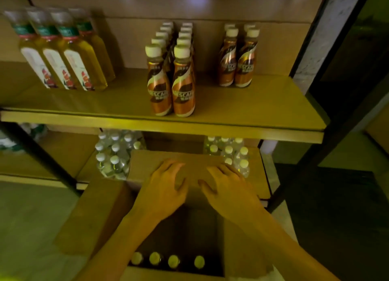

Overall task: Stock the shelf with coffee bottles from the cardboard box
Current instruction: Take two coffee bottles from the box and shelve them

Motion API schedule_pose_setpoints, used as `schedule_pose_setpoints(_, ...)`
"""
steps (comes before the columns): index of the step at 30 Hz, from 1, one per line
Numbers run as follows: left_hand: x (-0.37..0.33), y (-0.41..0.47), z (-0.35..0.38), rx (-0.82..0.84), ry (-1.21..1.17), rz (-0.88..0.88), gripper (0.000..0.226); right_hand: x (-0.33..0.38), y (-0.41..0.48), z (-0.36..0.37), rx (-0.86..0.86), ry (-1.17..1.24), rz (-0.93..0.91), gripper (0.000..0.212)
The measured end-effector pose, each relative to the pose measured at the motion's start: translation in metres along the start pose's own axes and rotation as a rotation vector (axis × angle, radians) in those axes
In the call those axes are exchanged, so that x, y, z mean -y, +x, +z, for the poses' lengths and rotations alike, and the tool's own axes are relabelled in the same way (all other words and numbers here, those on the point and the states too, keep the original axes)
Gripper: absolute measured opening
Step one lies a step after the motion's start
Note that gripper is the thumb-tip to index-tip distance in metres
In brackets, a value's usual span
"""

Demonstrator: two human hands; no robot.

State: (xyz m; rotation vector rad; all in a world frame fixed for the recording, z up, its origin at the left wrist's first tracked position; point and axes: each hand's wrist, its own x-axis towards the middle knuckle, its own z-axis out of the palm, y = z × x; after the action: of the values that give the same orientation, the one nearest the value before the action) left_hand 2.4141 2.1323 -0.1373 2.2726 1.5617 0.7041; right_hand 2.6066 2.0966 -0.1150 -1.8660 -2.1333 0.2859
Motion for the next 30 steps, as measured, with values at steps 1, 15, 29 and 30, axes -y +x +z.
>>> schedule_pose_setpoints(1,0.013,-0.007,0.008,0.061,0.009,-0.021,0.047,-0.001,-0.003,0.013,0.048,-0.002,-0.001,0.047)
schedule_pose_setpoints(15,0.125,-0.082,0.126,0.991,0.254,-0.194,0.065,-0.045,-0.037,0.169,0.835,-0.16,-0.035,0.053)
schedule_pose_setpoints(29,0.129,-0.08,0.186,1.308,0.357,0.116,0.06,-0.051,-0.035,0.251,1.187,-0.086,0.154,0.048)
schedule_pose_setpoints(30,0.129,-0.08,0.186,1.301,0.343,0.12,0.057,-0.05,-0.033,0.251,1.16,-0.018,0.208,0.05)
